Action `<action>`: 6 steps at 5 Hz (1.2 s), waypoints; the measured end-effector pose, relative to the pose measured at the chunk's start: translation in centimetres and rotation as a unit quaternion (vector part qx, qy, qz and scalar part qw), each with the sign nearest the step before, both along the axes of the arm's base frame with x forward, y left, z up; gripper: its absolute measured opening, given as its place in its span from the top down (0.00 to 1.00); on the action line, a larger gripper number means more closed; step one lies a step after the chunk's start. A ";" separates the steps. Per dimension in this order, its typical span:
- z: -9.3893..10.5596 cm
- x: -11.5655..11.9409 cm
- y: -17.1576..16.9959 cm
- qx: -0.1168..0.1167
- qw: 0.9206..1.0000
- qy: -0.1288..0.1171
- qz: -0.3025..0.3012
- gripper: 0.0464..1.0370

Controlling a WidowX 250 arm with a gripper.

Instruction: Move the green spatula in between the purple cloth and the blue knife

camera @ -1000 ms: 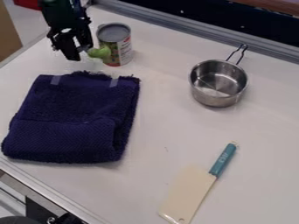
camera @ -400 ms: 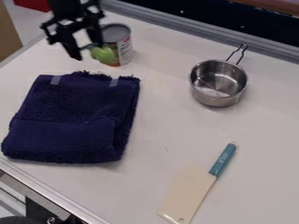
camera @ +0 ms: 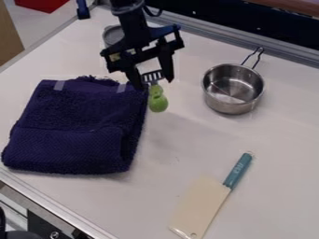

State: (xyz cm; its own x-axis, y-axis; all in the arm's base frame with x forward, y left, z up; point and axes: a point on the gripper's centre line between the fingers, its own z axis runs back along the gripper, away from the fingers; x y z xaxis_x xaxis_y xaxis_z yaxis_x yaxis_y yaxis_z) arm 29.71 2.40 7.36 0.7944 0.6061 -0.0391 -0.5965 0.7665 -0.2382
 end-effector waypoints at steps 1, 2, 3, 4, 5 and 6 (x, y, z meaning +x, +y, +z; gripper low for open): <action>-1.3 0.2 -3.1 0.026 0.991 -0.046 -0.127 0.43; -1.6 0.8 -5.5 0.055 0.965 -0.091 -0.241 0.43; -2.4 0.6 -7.1 0.063 0.951 -0.115 -0.280 0.43; -3.0 0.1 -8.6 0.076 0.948 -0.122 -0.283 0.43; -4.3 0.1 -9.7 0.080 0.951 -0.117 -0.275 0.43; -5.5 0.1 -10.1 0.085 0.951 -0.110 -0.276 0.43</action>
State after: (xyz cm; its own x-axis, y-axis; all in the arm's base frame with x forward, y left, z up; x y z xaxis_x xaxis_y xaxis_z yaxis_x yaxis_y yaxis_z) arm 29.81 -7.68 1.86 0.9710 0.0769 0.2263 -0.0419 0.9869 -0.1557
